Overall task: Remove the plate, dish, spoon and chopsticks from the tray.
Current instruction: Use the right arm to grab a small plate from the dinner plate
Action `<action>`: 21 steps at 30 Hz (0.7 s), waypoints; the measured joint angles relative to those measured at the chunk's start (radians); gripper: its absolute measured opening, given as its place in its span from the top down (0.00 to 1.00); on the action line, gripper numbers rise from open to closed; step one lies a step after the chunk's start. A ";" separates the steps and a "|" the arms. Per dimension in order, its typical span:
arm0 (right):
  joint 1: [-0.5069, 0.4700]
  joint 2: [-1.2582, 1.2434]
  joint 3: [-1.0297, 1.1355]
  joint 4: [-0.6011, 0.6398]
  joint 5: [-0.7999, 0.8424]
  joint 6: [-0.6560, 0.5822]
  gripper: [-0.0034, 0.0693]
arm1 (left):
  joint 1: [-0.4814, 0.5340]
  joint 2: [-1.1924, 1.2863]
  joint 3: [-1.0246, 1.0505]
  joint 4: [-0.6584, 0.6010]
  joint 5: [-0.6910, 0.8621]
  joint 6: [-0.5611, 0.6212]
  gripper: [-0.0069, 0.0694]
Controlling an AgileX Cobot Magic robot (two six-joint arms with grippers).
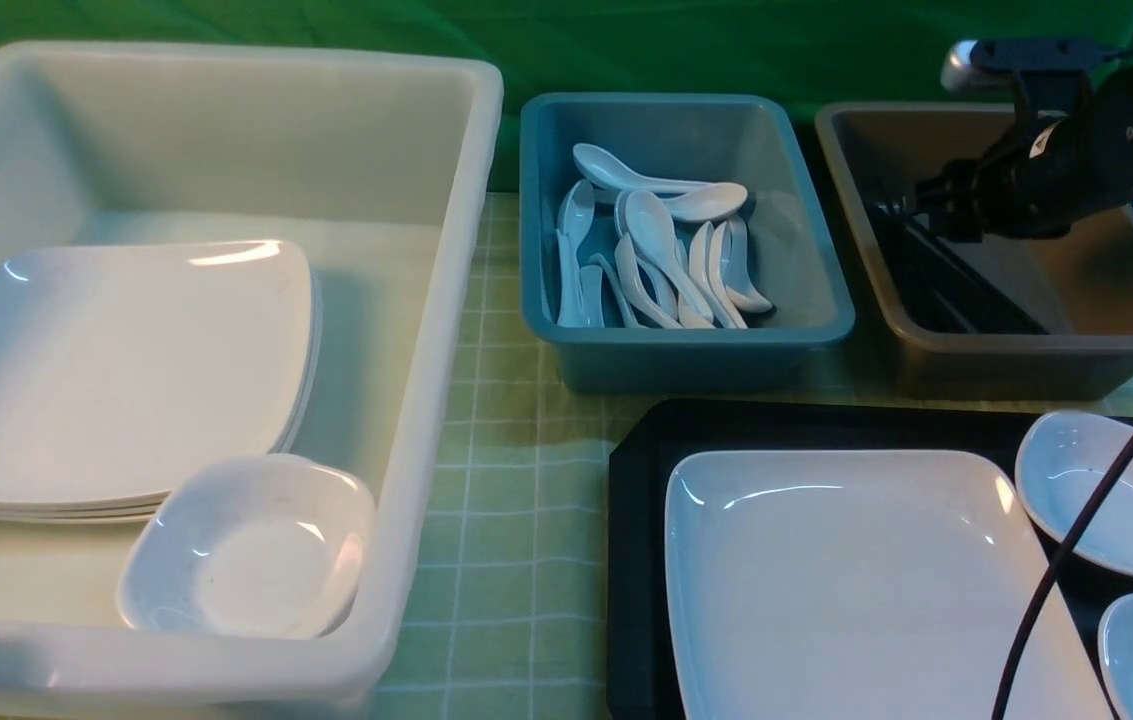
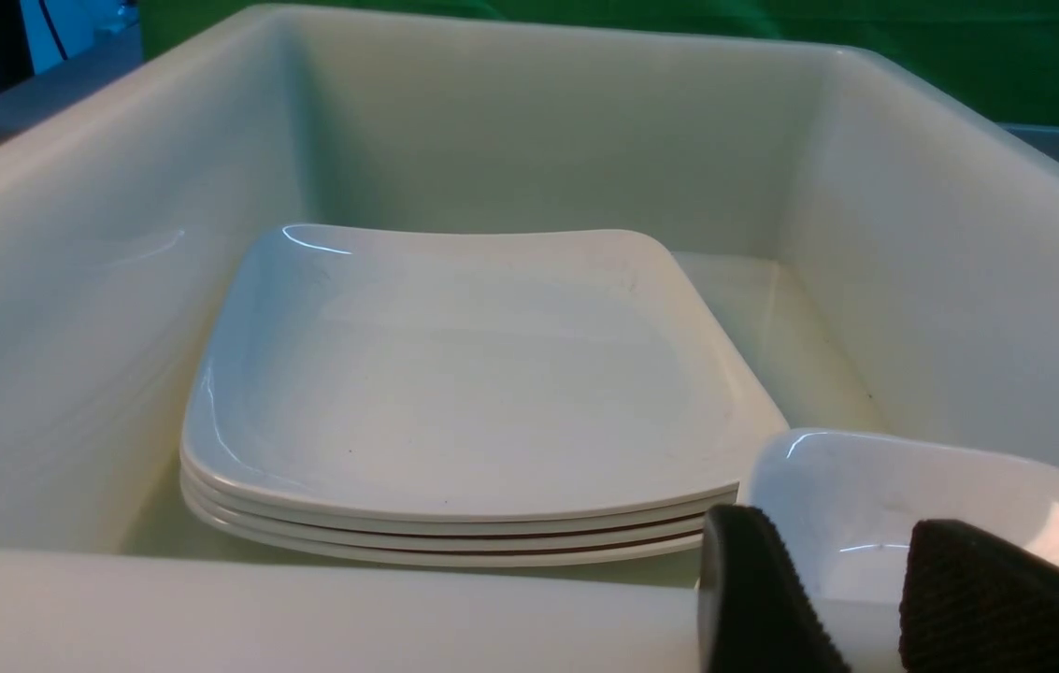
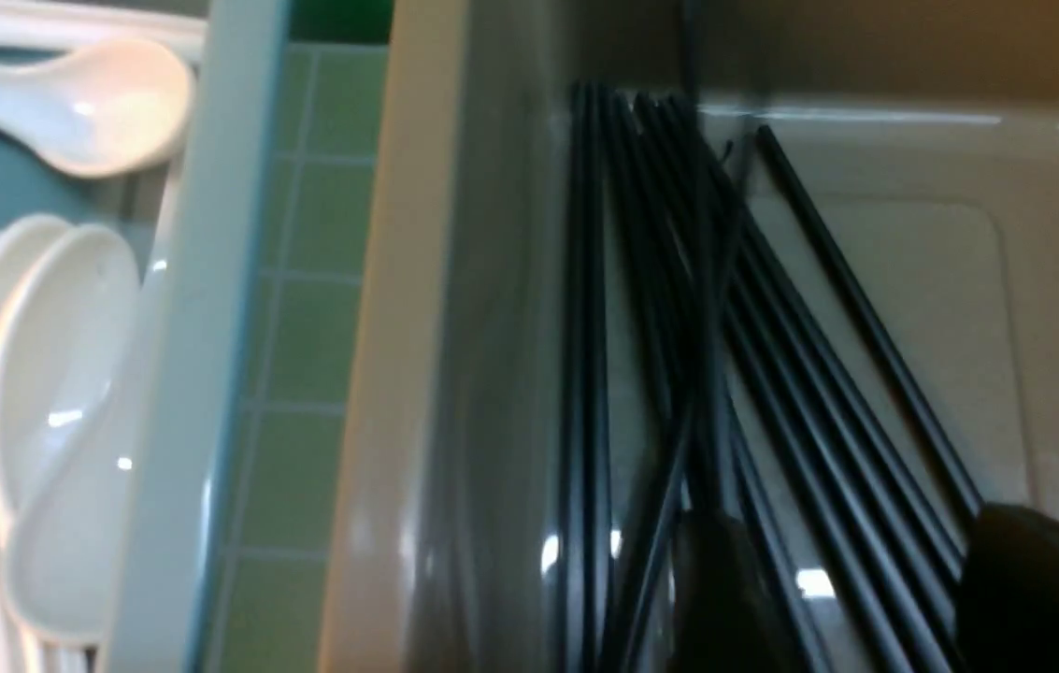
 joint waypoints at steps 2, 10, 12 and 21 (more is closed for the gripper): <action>0.000 -0.026 -0.026 -0.001 0.086 -0.008 0.47 | 0.000 0.000 0.000 0.000 0.000 -0.001 0.62; -0.001 -0.212 -0.129 -0.001 0.572 -0.154 0.87 | 0.000 0.000 0.000 0.000 0.000 -0.001 0.62; -0.001 -0.274 -0.118 -0.001 0.683 -0.153 0.92 | 0.000 0.000 0.000 0.000 0.000 -0.001 0.62; -0.026 -0.599 0.242 -0.016 0.753 -0.094 0.94 | 0.000 0.000 0.000 0.000 0.000 -0.001 0.62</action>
